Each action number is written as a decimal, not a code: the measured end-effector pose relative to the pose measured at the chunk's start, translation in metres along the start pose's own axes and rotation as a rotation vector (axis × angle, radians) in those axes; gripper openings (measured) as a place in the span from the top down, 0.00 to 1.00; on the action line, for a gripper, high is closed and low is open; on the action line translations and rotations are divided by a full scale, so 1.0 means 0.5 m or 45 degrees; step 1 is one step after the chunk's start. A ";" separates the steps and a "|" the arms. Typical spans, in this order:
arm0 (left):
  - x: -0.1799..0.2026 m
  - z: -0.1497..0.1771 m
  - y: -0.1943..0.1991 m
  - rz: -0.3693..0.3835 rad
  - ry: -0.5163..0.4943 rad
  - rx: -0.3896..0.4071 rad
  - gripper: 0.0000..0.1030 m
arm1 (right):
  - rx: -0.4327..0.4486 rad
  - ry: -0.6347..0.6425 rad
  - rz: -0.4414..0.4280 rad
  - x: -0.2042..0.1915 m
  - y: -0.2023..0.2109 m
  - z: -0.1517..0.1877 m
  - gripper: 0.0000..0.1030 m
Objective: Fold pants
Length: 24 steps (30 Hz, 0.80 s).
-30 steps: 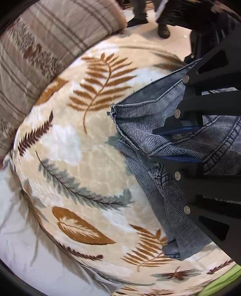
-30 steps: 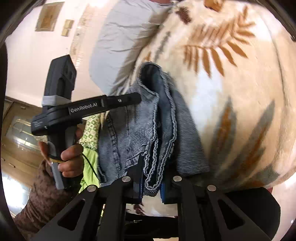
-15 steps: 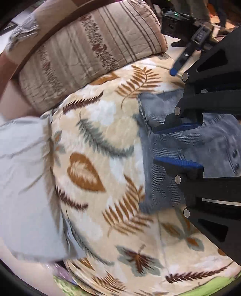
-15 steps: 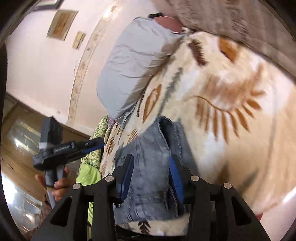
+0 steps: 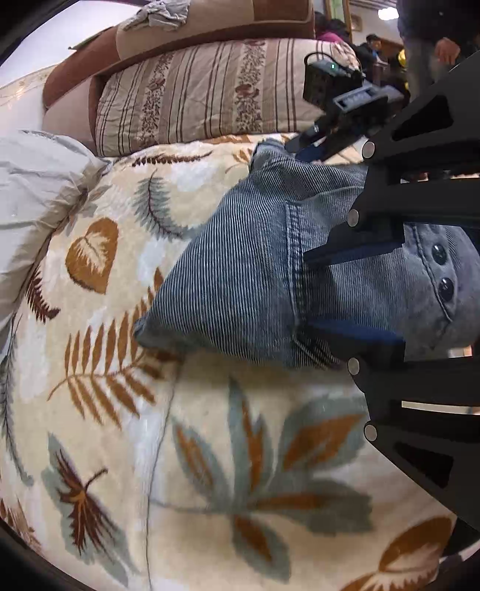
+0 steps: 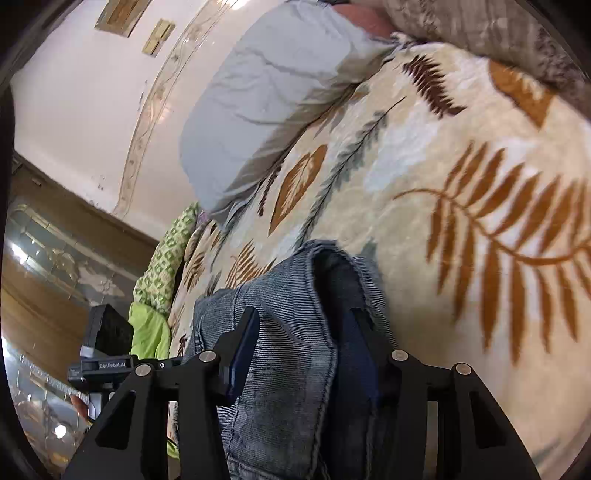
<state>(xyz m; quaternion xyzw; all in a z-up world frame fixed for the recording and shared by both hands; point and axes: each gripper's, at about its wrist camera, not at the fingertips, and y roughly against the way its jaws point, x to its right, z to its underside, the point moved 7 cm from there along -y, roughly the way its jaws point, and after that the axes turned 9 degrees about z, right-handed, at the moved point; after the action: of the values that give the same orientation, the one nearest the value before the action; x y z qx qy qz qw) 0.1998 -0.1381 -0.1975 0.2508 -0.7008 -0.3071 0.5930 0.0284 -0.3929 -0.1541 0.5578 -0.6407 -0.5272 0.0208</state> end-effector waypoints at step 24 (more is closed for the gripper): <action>0.009 -0.008 -0.072 -0.285 -0.171 0.032 0.87 | -0.132 0.187 0.224 0.047 -0.037 -0.014 0.92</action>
<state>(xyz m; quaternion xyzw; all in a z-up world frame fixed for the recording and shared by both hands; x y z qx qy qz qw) 0.2023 -0.1665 -0.2203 0.3137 -0.7103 -0.3788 0.5036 0.0368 -0.4113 -0.1773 0.5348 -0.6557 -0.5135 0.1427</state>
